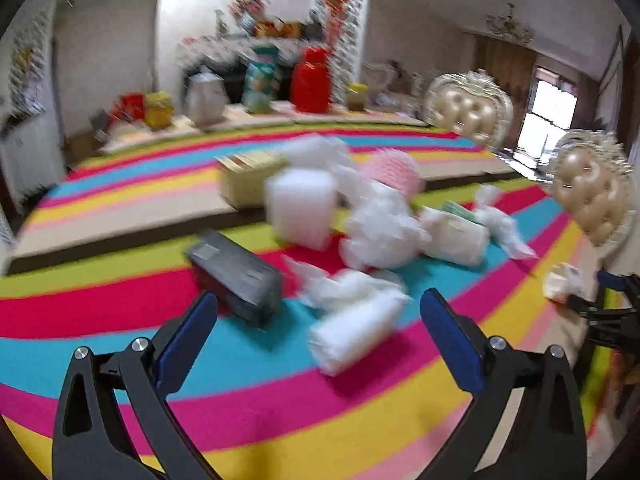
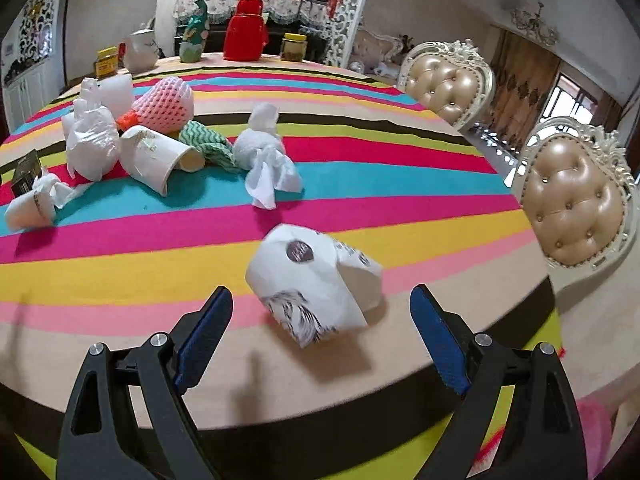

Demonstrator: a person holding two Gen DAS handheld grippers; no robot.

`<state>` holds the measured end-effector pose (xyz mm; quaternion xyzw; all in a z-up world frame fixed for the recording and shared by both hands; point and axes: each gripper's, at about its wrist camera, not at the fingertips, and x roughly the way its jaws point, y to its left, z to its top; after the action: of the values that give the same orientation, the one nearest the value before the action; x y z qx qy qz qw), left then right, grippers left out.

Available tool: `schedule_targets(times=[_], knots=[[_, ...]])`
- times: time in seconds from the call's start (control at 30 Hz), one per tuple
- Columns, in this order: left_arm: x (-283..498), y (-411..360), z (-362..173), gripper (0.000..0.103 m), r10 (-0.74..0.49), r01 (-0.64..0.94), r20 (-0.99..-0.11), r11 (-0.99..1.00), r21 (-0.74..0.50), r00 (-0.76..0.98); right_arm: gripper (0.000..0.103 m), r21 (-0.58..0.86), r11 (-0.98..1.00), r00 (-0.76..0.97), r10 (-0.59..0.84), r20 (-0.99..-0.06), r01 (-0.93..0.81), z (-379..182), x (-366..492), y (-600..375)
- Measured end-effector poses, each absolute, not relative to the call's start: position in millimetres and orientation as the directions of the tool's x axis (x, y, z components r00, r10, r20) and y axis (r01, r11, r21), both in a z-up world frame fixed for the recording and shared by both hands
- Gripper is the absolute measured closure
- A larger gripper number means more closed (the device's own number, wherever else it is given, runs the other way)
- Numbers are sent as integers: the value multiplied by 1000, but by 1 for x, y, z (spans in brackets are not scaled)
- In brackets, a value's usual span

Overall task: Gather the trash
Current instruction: 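Grasp the white paper cup with the right gripper while the left grasps a white foam roll, then carry the paper cup and foam roll over the pink bin with both grippers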

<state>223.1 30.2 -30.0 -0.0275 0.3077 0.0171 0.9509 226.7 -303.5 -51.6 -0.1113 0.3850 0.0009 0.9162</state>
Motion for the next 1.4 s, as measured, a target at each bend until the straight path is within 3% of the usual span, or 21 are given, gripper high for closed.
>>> schedule_targets(times=[0.07, 0.13, 0.3, 0.43, 0.57, 0.7, 0.73, 0.83, 0.87, 0.9, 1.1, 1.4], knots=[[223, 41, -27, 5, 92, -119, -573, 993, -9, 814, 26, -221, 970, 701, -90, -708, -99, -57, 233, -300], [223, 56, -27, 5, 114, -171, -573, 984, -45, 811, 46, -232, 967, 699, -95, -708, -104, -60, 236, -297], [223, 72, -27, 5, 89, -193, -582, 974, -118, 808, 46, -209, 971, 728, -64, -682, -111, -59, 229, -289], [225, 39, -30, 5, 52, -91, -578, 995, -39, 814, 46, -190, 975, 754, -37, -656, -117, -49, 209, -282], [234, -3, -39, 5, 64, 12, -592, 992, 124, 804, 46, -123, 987, 762, -1, -647, -104, -44, 192, -284], [253, -8, -57, 5, 3, 77, -697, 994, 83, 717, 46, -26, 995, 774, 61, -630, -99, -41, 173, -287], [256, -8, -60, 8, -4, 80, -712, 994, 74, 703, 46, -10, 995, 778, 74, -624, -103, -39, 168, -288], [259, -9, -66, 34, -38, 113, -731, 992, 53, 681, 46, 22, 993, 787, 105, -608, -115, -35, 156, -285], [259, -10, -68, 54, -72, 141, -737, 989, 32, 672, 46, 29, 992, 789, 113, -605, -120, -33, 152, -284], [258, -12, -69, 63, -95, 163, -741, 986, 20, 664, 46, 32, 992, 790, 118, -602, -124, -33, 148, -282], [234, -23, -62, 76, -204, 264, -713, 964, -27, 671, 46, 38, 991, 790, 128, -600, -131, -36, 135, -277], [217, -34, -46, 78, -284, 328, -644, 943, -53, 710, 46, 65, 988, 790, 149, -595, -138, -39, 119, -279]])
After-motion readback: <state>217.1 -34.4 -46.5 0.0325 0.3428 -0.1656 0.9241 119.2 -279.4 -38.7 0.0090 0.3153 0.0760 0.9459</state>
